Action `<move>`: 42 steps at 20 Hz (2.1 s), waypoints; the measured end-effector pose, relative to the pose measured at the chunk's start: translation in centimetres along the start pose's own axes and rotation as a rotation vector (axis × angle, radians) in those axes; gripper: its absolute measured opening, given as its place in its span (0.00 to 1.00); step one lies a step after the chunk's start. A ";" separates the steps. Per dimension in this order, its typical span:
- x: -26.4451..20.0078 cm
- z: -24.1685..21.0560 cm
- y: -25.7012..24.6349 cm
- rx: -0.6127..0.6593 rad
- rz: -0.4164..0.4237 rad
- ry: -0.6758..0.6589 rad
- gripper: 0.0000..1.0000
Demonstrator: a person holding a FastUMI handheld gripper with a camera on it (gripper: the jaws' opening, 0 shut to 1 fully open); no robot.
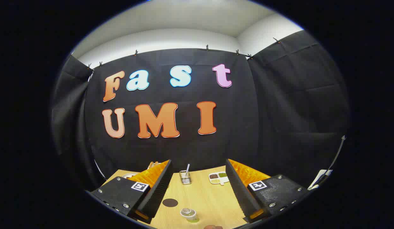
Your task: Take the bottle from table, then pour the juice into the cup, finally place the bottle on the coaster
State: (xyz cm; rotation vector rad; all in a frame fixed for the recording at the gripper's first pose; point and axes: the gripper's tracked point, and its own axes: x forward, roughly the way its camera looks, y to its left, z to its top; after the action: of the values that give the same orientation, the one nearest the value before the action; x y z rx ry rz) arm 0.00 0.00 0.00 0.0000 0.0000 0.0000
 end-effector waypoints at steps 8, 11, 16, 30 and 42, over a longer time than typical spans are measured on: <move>-0.3 0.3 0.6 -0.025 0.023 -0.013 0.98; -0.4 0.0 0.6 -0.044 0.022 -0.013 0.98; -0.2 -1.9 1.6 -0.047 0.049 0.013 0.99; 1.9 -15.1 5.3 -0.138 0.139 0.222 0.99; 3.1 -28.1 4.3 -0.085 0.127 0.457 0.99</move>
State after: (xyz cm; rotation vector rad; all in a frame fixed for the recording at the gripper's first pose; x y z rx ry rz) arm 3.06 4.28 -28.11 -0.0853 0.4568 0.1269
